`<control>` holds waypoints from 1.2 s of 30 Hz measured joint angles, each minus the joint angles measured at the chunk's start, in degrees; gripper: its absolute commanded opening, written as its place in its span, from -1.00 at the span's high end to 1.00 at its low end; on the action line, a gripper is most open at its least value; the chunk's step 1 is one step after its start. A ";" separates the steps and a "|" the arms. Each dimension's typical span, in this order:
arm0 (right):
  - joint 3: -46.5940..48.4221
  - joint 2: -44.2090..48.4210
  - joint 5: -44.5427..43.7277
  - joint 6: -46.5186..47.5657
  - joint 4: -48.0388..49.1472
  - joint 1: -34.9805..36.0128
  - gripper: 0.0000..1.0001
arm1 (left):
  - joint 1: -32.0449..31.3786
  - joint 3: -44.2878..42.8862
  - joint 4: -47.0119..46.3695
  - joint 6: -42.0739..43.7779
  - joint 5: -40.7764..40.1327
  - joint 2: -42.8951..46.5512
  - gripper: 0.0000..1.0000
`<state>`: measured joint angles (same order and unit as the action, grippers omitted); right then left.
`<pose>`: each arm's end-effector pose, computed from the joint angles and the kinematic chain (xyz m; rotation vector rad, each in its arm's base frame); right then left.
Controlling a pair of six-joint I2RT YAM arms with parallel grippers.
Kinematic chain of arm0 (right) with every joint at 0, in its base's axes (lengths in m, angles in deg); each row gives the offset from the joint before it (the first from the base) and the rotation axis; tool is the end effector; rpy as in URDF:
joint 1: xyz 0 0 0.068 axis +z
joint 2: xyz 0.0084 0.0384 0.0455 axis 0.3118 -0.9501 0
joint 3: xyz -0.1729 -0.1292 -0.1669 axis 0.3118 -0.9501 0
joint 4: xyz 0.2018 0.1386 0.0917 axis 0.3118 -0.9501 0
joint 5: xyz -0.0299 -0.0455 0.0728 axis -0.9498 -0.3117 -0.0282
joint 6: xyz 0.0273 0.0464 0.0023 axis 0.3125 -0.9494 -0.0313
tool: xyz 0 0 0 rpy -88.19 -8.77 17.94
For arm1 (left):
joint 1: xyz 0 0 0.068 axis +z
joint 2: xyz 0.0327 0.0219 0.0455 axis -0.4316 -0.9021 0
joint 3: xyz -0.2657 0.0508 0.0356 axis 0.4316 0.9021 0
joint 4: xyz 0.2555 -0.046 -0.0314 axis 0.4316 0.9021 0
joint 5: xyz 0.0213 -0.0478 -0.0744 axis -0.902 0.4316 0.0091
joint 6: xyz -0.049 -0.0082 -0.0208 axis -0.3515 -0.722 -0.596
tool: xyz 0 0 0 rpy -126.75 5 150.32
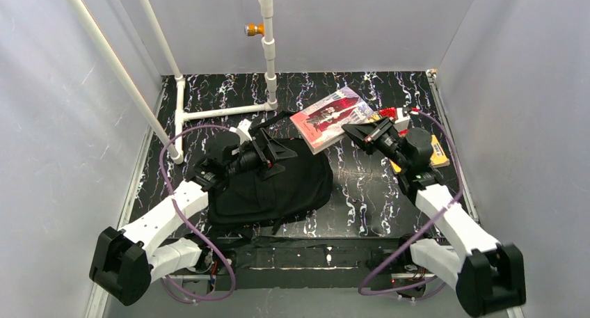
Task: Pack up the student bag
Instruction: Pick up the book from the center of the board, then place the book in the student bag.
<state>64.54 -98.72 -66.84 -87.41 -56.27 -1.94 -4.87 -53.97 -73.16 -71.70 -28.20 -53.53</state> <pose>0.2259 0.0791 0.2871 0.6470 1.6757 1.5646 0.2038 -0.1375 0.2847 -0.2911 2.1309 -1.4812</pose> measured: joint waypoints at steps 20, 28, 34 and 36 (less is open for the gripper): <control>-7.69 11.91 10.16 -4.02 -7.98 0.00 0.97 | -3.15 4.46 -24.15 -20.20 -8.52 0.13 -0.83; -6.58 12.24 9.84 -3.48 -8.33 0.00 0.97 | -5.42 7.85 -23.43 -20.31 -17.07 7.67 -0.96; -5.22 12.68 9.29 -2.89 -9.57 0.00 0.97 | -5.42 7.69 -16.63 -18.01 -22.14 12.26 -0.91; -4.42 12.68 9.29 -2.69 -9.92 0.00 0.97 | -5.44 6.78 -15.15 -17.88 -21.90 11.13 -0.90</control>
<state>60.13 -86.04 -57.55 -90.10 -66.20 -1.94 -10.31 -47.19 -88.30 -89.58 -50.10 -42.41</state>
